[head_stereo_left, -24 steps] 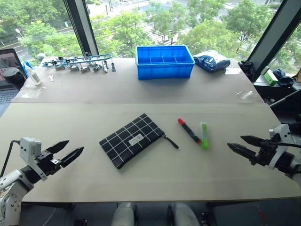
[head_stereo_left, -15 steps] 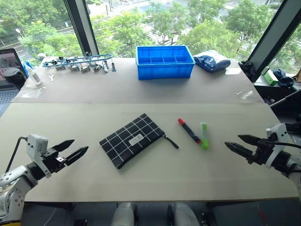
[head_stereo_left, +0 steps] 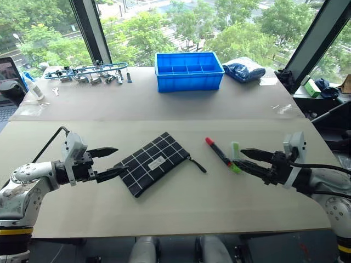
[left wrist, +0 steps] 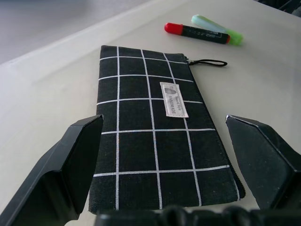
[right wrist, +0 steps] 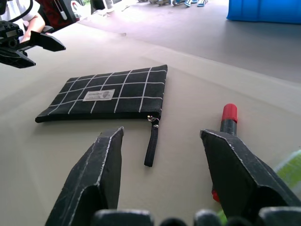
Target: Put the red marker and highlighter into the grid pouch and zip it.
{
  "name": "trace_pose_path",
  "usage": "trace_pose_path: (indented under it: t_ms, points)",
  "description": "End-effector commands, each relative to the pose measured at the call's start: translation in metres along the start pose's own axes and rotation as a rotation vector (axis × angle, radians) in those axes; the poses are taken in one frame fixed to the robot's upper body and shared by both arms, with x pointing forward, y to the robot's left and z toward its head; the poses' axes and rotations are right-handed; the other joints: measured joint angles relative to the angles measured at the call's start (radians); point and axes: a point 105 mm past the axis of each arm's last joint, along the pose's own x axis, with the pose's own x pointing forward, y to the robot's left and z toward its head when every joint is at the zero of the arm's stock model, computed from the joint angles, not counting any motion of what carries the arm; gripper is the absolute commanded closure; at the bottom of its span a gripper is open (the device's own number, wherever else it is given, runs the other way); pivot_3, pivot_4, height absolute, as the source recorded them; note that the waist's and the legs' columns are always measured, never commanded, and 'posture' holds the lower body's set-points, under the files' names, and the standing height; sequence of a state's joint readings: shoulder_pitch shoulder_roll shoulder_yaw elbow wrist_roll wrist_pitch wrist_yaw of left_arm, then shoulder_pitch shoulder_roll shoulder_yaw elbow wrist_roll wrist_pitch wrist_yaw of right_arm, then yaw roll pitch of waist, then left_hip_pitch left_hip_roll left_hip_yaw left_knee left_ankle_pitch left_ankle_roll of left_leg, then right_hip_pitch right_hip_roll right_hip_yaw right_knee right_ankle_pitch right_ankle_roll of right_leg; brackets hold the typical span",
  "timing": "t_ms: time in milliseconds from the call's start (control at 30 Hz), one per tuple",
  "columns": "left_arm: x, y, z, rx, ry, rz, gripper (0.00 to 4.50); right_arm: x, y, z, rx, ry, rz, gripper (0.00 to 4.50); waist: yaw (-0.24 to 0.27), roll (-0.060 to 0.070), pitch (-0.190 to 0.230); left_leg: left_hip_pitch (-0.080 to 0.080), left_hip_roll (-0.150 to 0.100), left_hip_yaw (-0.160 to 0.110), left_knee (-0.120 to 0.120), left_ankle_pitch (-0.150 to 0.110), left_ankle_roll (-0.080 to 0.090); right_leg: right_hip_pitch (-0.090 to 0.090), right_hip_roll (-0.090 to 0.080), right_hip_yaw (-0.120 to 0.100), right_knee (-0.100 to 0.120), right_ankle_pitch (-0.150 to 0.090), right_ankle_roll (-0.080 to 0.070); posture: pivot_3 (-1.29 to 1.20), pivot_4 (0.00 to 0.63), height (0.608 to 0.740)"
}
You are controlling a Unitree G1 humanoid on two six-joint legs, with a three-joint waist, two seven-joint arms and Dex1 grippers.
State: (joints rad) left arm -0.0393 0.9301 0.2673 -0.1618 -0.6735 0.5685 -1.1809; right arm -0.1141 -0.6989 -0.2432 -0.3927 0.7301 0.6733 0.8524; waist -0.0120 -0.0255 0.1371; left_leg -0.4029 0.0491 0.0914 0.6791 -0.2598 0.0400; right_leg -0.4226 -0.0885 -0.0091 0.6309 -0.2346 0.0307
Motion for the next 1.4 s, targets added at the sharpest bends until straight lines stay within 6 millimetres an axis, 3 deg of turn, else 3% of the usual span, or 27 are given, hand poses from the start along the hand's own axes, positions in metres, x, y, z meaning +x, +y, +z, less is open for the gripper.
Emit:
trace_pose_path:
  t_ms: [33, 167, 367, 500, 633, 867, 1000, 1233, 1400]
  points:
    - [-0.013, -0.018, 0.008, 0.020, 0.054, -0.125, 0.00, 0.034, 0.024, 0.010, -0.038, -0.035, 0.141, 3.10, -0.005, -0.001, 0.001, 0.000, 0.001, 0.000, 0.000, 0.000, 0.000, 0.000, 0.001, 0.000, -0.001, 0.001, -0.001, 0.00, 0.150, 0.740]
    - [-0.018, -0.013, 0.002, 0.039, 0.064, -0.104, 0.00, 0.063, 0.031, 0.006, -0.046, -0.027, 0.223, 4.45, 0.003, 0.001, 0.002, 0.001, 0.001, 0.000, 0.000, 0.000, -0.001, 0.000, 0.001, -0.001, 0.001, 0.000, -0.002, 0.00, 0.150, 0.740]
    - [-0.016, -0.017, -0.012, 0.046, 0.099, -0.106, 0.00, 0.116, 0.027, -0.023, -0.160, 0.114, 0.227, 4.49, 0.003, 0.001, 0.002, -0.002, 0.000, 0.001, 0.001, 0.001, -0.001, -0.001, 0.000, -0.002, 0.000, 0.000, -0.001, 0.00, 0.150, 0.740]
    - [-0.016, -0.020, -0.029, 0.059, 0.151, -0.081, 0.00, 0.152, 0.017, -0.013, -0.279, 0.100, 0.188, 4.49, -0.003, 0.002, 0.002, -0.003, 0.000, 0.004, 0.000, 0.001, -0.002, -0.003, 0.000, -0.002, 0.001, 0.000, -0.002, 0.00, 0.150, 0.740]
    - [-0.013, -0.021, -0.037, 0.079, 0.162, -0.049, 0.00, 0.171, 0.001, -0.024, -0.373, 0.162, 0.129, 4.49, -0.002, 0.002, 0.002, -0.003, 0.001, 0.005, 0.000, 0.001, -0.002, -0.003, 0.001, -0.003, 0.001, 0.000, -0.002, 0.00, 0.150, 0.740]
    - [-0.002, -0.009, -0.031, 0.276, 0.127, 0.057, 0.00, 0.179, 0.007, -0.045, -0.435, 0.234, 0.205, 4.49, -0.001, 0.002, 0.002, -0.004, 0.000, 0.006, 0.000, 0.002, -0.003, -0.003, 0.000, -0.004, 0.001, 0.000, -0.002, 0.00, 0.150, 0.740]
    - [0.006, -0.022, -0.039, 0.406, 0.165, 0.023, 0.00, 0.176, -0.001, -0.053, -0.429, 0.271, 0.177, 4.49, -0.003, 0.002, 0.002, -0.002, 0.000, 0.007, -0.001, 0.002, -0.003, -0.003, 0.000, -0.004, 0.001, 0.000, -0.002, 0.00, 0.150, 0.740]
    - [0.003, -0.044, -0.062, 0.582, 0.266, -0.101, 0.00, 0.178, 0.000, -0.051, -0.406, 0.242, 0.177, 4.49, -0.002, 0.002, 0.002, -0.002, 0.001, 0.007, -0.001, 0.002, -0.003, -0.002, -0.001, -0.004, 0.001, 0.000, -0.002, 0.00, 0.150, 0.740]
    - [0.006, -0.032, -0.059, 0.646, 0.256, -0.068, 0.00, 0.181, 0.004, -0.050, -0.369, 0.218, 0.172, 4.49, -0.001, 0.002, 0.002, -0.002, 0.001, 0.007, -0.001, 0.002, -0.003, -0.002, -0.001, -0.004, 0.001, 0.000, -0.003, 0.00, 0.150, 0.740]
